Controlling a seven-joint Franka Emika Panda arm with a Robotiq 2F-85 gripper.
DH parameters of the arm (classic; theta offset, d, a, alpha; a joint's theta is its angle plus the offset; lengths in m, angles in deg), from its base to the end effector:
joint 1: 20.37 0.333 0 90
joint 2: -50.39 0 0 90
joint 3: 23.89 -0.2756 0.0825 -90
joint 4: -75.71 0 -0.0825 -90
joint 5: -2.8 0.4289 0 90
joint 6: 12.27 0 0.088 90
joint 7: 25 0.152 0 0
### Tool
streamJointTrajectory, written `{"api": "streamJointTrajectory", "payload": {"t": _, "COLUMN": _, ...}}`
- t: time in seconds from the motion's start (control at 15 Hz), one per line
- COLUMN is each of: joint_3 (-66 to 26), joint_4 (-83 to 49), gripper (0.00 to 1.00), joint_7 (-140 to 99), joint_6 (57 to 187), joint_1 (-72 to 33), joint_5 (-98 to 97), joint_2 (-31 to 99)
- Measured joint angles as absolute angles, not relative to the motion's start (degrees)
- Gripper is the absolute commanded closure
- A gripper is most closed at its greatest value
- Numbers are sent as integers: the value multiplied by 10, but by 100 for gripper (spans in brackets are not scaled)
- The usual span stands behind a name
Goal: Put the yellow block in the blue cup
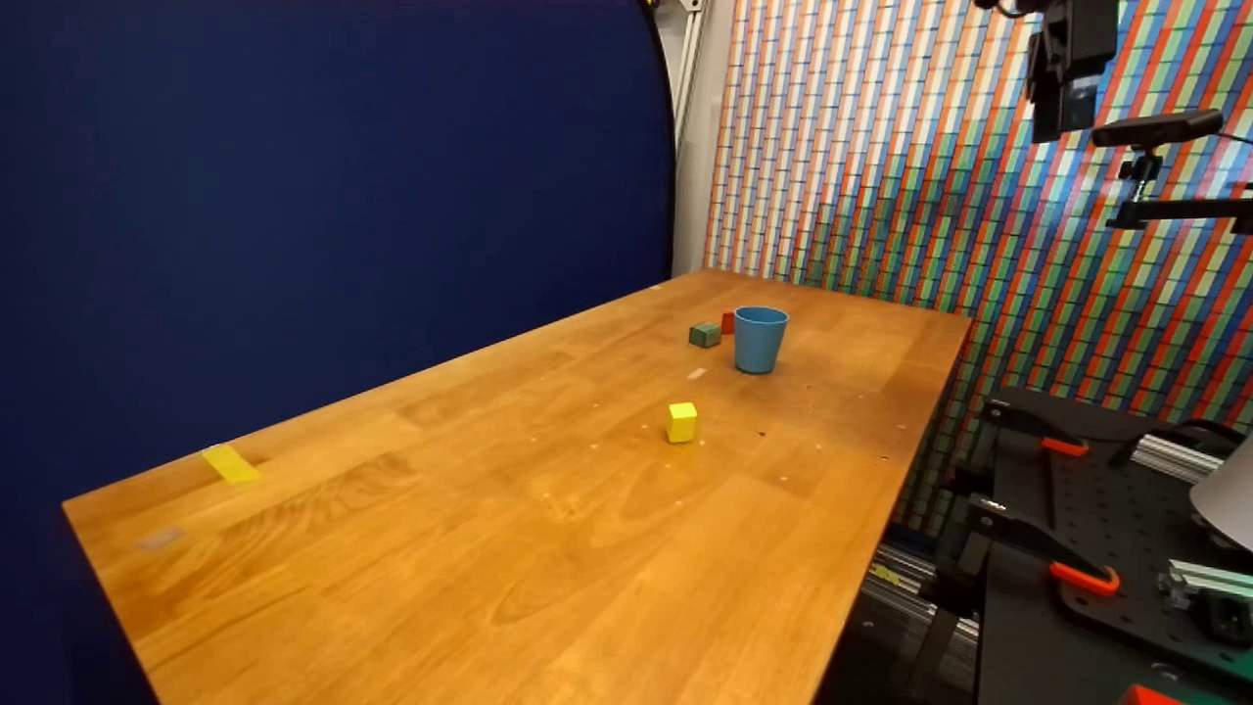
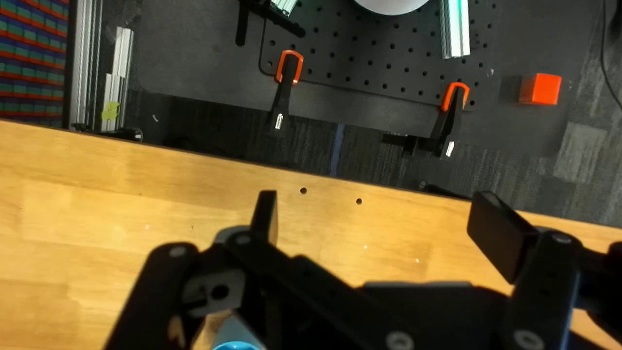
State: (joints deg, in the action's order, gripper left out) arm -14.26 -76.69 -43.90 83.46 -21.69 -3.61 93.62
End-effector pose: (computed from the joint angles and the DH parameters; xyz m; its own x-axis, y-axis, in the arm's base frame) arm 0.3478 -0.0700 0.3555 0.9490 0.2244 -0.2212 0.2103 -0.9739 -0.0856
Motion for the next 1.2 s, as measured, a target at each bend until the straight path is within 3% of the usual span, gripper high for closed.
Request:
{"api": "streamJointTrajectory", "payload": {"t": 0.6, "joint_3": -301, "joint_4": -776, "gripper": 0, "joint_7": -366, "joint_6": 1054, "joint_1": -97, "joint_5": -25, "joint_2": 650}}
{"api": "streamJointTrajectory", "payload": {"t": 1.2, "joint_3": -324, "joint_4": -534, "gripper": 0, "joint_7": -406, "joint_6": 1132, "joint_1": -99, "joint_5": -38, "joint_2": 348}}
